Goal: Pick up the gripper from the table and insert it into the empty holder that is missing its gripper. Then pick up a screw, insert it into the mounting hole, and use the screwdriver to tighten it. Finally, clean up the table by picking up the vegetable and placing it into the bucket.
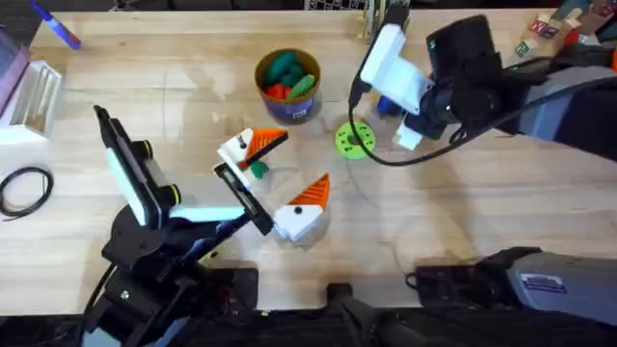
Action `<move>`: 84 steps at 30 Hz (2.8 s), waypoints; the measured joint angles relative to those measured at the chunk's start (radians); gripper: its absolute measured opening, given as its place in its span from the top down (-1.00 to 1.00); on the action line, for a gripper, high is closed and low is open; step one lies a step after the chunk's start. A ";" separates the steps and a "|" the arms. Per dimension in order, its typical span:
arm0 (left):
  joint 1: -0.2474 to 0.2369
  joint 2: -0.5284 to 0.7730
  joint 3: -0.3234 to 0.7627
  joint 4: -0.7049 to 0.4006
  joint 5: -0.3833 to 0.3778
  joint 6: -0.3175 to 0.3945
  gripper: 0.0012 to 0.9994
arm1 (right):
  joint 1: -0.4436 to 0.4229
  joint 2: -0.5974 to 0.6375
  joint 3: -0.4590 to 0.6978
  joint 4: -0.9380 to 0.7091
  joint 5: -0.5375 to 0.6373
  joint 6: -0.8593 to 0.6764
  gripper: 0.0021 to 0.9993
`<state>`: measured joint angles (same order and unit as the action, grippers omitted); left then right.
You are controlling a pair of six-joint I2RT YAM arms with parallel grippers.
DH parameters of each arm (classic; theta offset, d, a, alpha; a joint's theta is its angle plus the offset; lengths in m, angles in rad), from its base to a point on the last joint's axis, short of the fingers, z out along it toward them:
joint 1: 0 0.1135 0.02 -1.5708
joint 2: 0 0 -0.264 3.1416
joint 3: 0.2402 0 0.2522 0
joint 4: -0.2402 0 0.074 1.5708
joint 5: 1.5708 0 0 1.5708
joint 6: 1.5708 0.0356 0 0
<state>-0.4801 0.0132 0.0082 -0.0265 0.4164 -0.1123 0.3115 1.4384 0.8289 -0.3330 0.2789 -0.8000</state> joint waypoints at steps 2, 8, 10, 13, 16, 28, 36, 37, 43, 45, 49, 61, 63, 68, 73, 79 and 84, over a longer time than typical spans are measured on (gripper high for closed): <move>0.000 0.000 0.014 -0.042 -0.035 -0.011 -0.97 | 0.000 -0.025 0.020 0.001 -0.002 0.020 -0.80; 0.000 0.076 0.231 -0.414 -0.255 -0.132 -0.97 | 0.001 -0.109 0.042 0.002 -0.007 0.054 -0.80; 0.000 0.153 0.316 -0.501 -0.321 -0.175 -0.97 | 0.007 -0.133 0.042 0.001 -0.007 0.060 -0.80; 0.000 0.311 0.425 -0.586 -0.398 -0.222 -0.97 | 0.021 -0.162 0.042 0.001 -0.007 0.064 -0.80; 0.000 0.492 0.503 -0.592 -0.437 -0.249 -0.97 | 0.039 -0.177 0.042 0.000 -0.007 0.065 -0.80; 0.041 0.920 0.642 -0.658 -0.443 -0.368 -0.97 | 0.110 -0.180 0.042 -0.005 -0.006 0.068 -0.81; 0.125 1.236 0.890 -0.819 -0.545 -0.513 -0.97 | 0.119 -0.180 0.042 -0.005 -0.002 0.071 -0.81; 0.125 1.265 0.903 -0.819 -0.550 -0.541 -0.97 | 0.119 -0.180 0.042 -0.005 0.000 0.072 -0.81; 0.125 1.422 0.916 -0.851 -0.550 -0.728 -0.97 | 0.119 -0.180 0.042 -0.014 0.006 0.072 -0.81; 0.125 1.467 0.916 -0.850 -0.547 -0.758 -0.97 | 0.119 -0.180 0.042 -0.014 0.006 0.072 -0.81; 0.125 1.535 0.916 -0.837 -0.543 -0.792 -0.97 | 0.119 -0.180 0.042 -0.014 0.007 0.072 -0.81; 0.125 1.554 0.935 -0.898 -0.531 -0.862 0.97 | 0.119 -0.180 0.042 -0.015 0.011 0.072 -0.81; 0.125 1.529 0.964 -0.954 -0.524 -0.865 0.97 | 0.119 -0.180 0.042 -0.015 0.012 0.072 -0.81; 0.125 1.433 1.106 -1.051 -0.499 -0.866 0.97 | 0.119 -0.180 0.042 -0.015 0.012 0.072 -0.81; 0.125 1.355 1.186 -0.893 -0.437 -0.822 0.98 | 0.119 -0.180 0.042 -0.015 0.012 0.072 -0.81; 0.122 1.392 1.188 -0.615 -0.371 -0.646 0.98 | 0.119 -0.180 0.042 -0.015 0.012 0.072 -0.81; 0.123 1.491 1.188 -0.497 -0.356 -0.550 0.98 | 0.119 -0.180 0.042 -0.015 0.012 0.072 -0.81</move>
<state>-0.3573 1.5037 1.1957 -0.5232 0.0601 -0.6621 0.4301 1.2587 0.8707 -0.3485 0.2909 -0.7280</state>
